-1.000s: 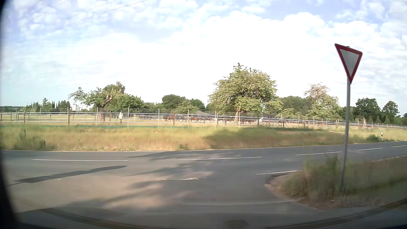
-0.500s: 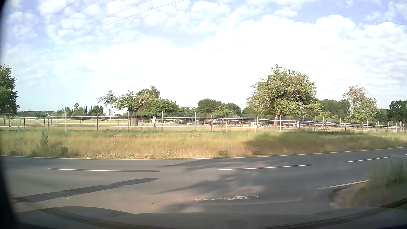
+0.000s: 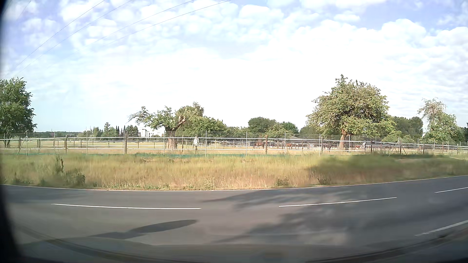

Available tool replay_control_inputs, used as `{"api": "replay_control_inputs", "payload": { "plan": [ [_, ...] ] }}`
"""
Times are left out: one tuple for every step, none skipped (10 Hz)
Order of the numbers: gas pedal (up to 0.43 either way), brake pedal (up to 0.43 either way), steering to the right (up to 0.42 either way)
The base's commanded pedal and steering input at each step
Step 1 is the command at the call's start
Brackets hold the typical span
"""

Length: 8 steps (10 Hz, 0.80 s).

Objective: Follow the waypoints while adhering to traffic rules and regulations

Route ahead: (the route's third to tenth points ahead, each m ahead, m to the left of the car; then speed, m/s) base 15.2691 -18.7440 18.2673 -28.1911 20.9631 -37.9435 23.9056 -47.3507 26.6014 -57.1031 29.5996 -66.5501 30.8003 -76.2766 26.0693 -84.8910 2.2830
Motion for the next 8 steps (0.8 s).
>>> {"api": "replay_control_inputs", "payload": {
  "plan": [
    [0.0,0.146,0.005],
    [0.0,0.043,0.054],
    [0.0,0.03,0.104],
    [0.0,0.03,0.148],
    [0.0,0.03,0.187],
    [0.0,0.03,0.247],
    [0.039,0.03,0.31],
    [0.098,0.03,0.364]
  ]
}}
